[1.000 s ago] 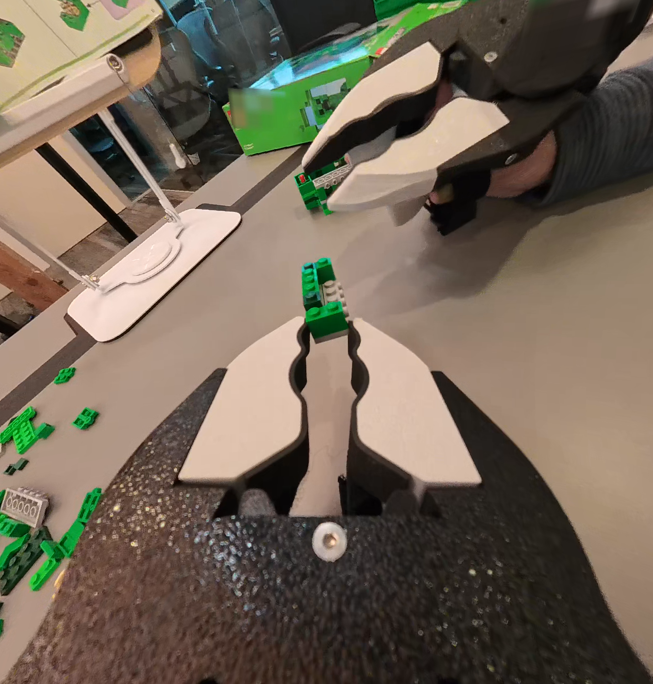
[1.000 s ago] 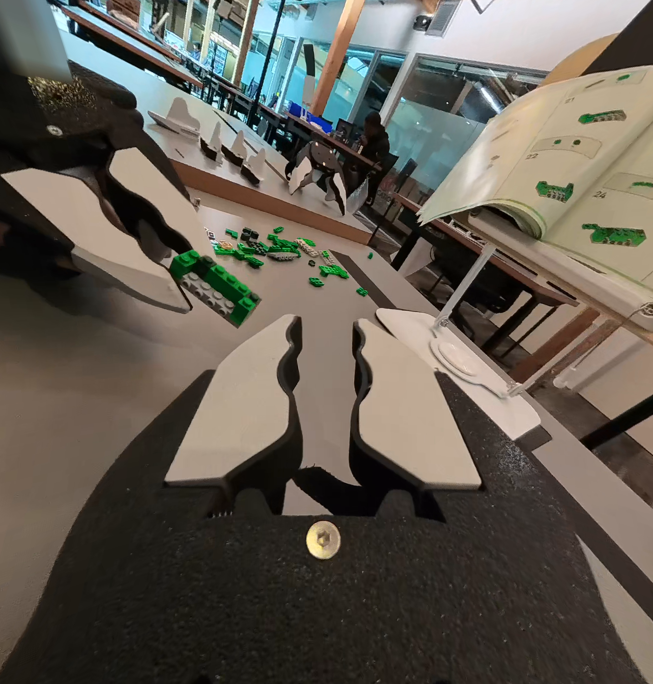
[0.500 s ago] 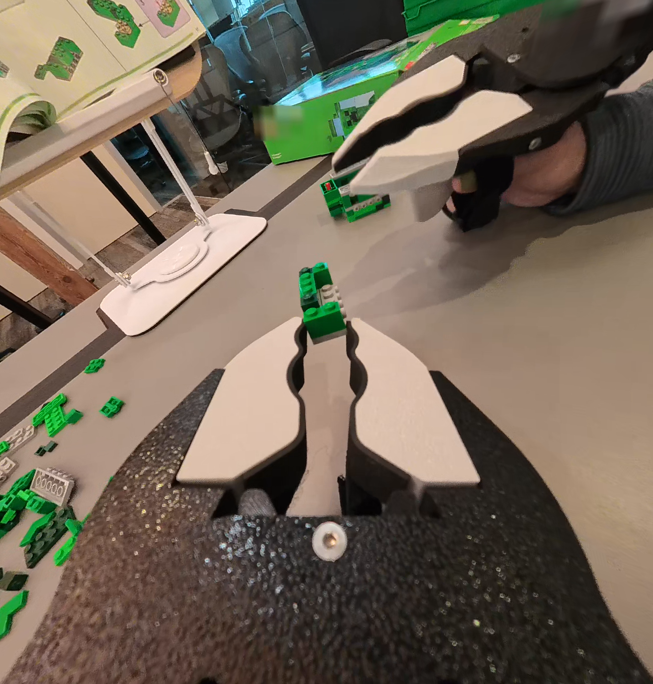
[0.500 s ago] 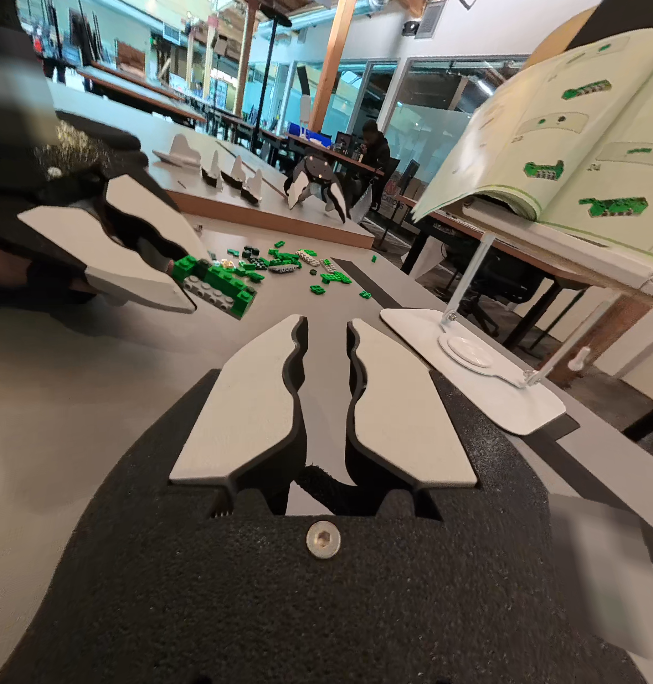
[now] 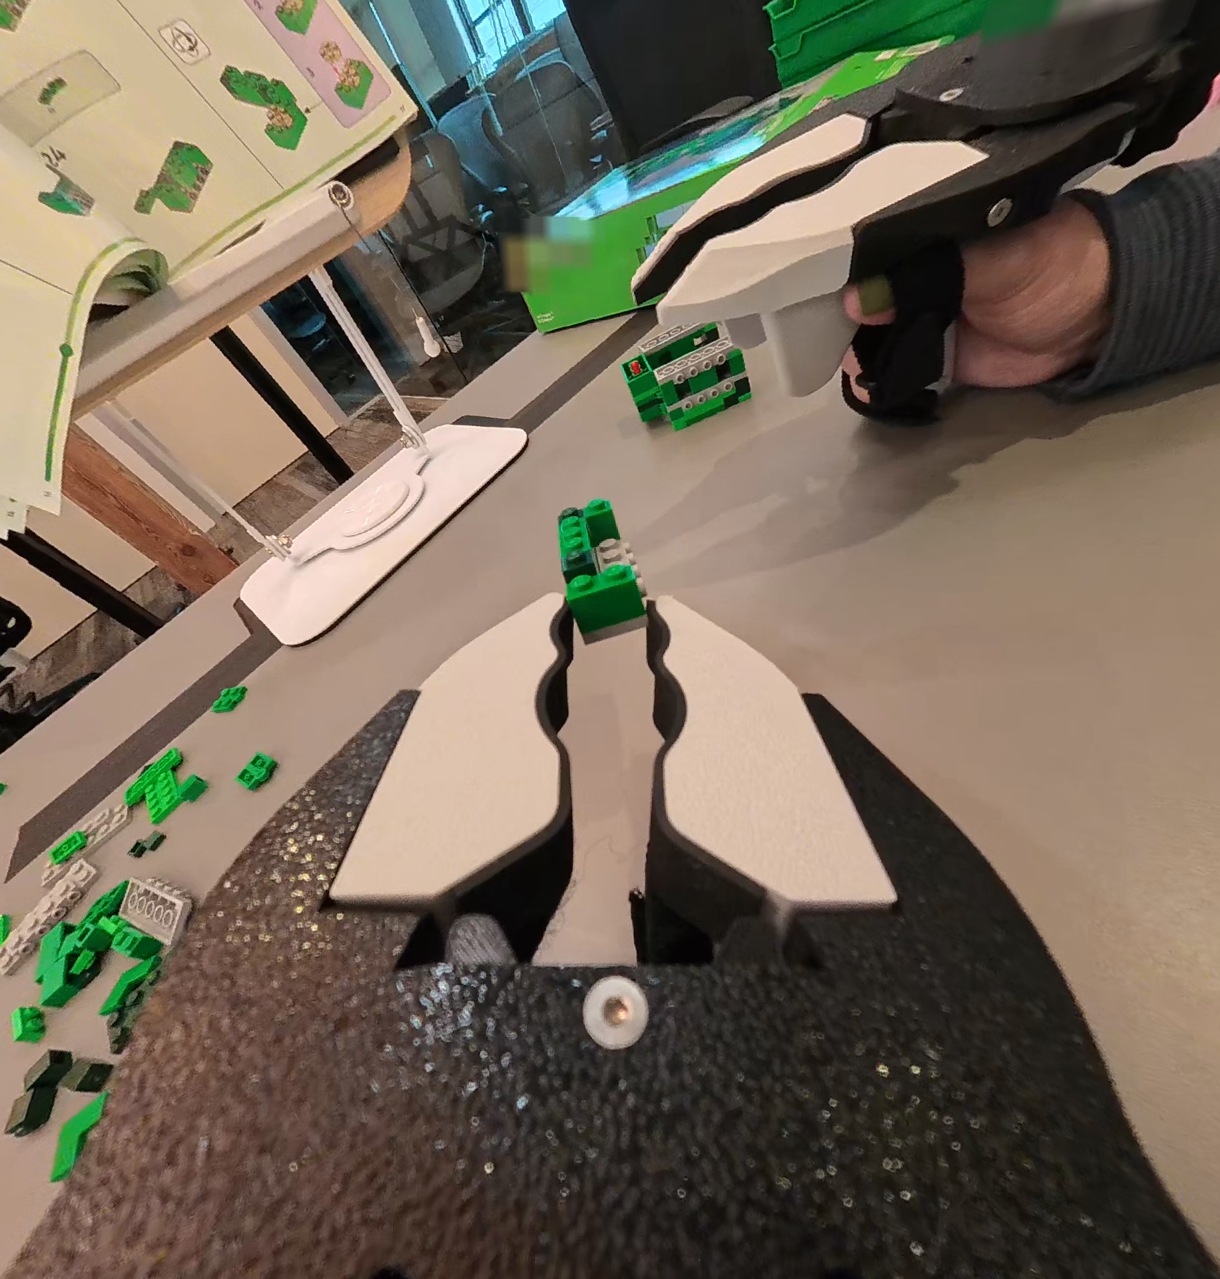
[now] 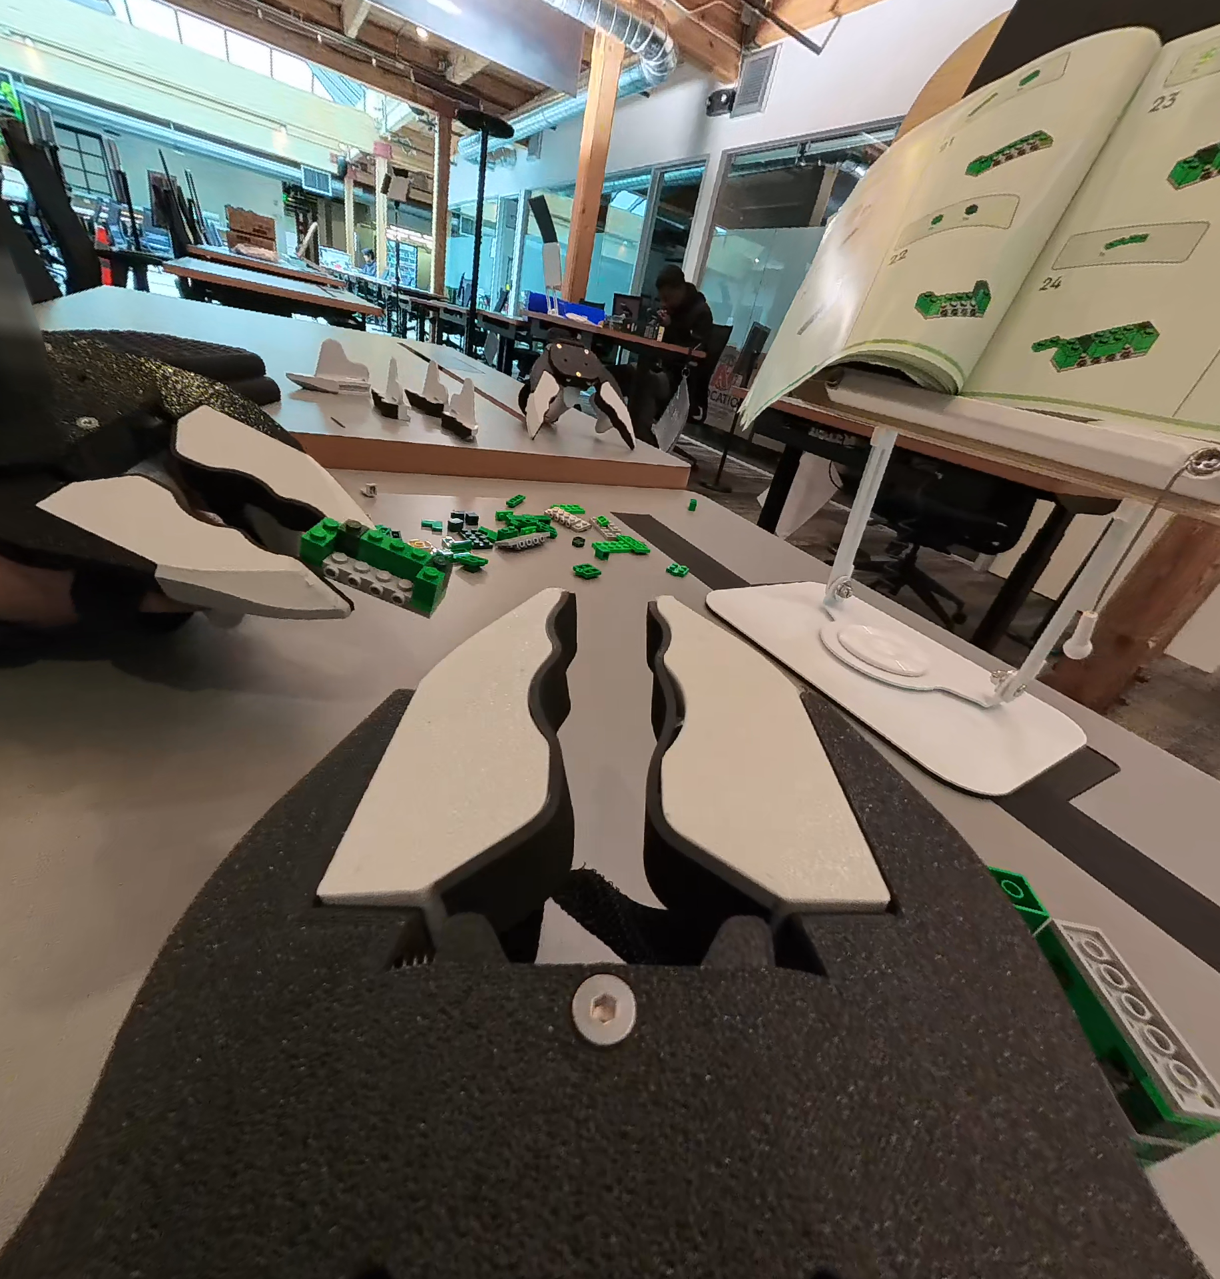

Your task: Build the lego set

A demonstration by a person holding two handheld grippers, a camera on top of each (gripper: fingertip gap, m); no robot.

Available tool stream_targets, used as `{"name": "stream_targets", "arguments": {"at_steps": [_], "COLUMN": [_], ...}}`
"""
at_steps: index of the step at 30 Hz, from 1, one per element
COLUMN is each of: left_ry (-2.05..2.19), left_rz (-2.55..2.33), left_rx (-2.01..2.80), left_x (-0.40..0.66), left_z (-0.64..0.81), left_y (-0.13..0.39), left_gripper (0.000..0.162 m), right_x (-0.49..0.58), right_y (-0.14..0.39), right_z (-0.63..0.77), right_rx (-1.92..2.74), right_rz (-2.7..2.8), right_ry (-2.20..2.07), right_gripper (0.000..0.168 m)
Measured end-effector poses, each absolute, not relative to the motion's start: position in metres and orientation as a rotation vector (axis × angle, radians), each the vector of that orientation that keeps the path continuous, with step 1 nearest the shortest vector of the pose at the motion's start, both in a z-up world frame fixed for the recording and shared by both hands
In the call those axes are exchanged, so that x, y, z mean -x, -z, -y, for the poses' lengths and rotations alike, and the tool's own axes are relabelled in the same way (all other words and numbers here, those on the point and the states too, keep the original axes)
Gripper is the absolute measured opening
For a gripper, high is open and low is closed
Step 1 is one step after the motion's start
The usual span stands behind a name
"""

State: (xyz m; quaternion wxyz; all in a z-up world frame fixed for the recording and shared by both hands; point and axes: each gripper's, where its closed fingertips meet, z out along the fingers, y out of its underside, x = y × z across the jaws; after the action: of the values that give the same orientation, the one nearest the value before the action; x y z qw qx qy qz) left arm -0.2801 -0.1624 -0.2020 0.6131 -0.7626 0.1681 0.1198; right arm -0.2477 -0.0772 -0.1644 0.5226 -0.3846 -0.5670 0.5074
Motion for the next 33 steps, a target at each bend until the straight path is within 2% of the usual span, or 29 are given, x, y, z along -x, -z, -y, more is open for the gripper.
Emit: {"name": "stream_targets", "arguments": {"at_steps": [29, 32, 33], "left_ry": [-0.263, -0.050, 0.064], "left_rz": [-0.408, -0.444, -0.465], "left_rx": [1.708, 1.642, 1.603], "left_x": [0.275, 0.255, 0.244], "left_z": [0.163, 0.166, 0.169], "left_y": [0.195, 0.188, 0.183], "left_gripper": [0.019, 0.018, 0.018], "right_x": [0.245, 0.240, 0.237], "right_y": [0.162, 0.165, 0.168], "right_z": [0.087, 0.113, 0.126], "right_rx": [0.844, 0.701, 0.663], "right_rz": [1.375, 1.492, 1.552], "right_ry": [-1.250, -1.294, -1.348], "right_gripper": [0.018, 0.026, 0.034]}}
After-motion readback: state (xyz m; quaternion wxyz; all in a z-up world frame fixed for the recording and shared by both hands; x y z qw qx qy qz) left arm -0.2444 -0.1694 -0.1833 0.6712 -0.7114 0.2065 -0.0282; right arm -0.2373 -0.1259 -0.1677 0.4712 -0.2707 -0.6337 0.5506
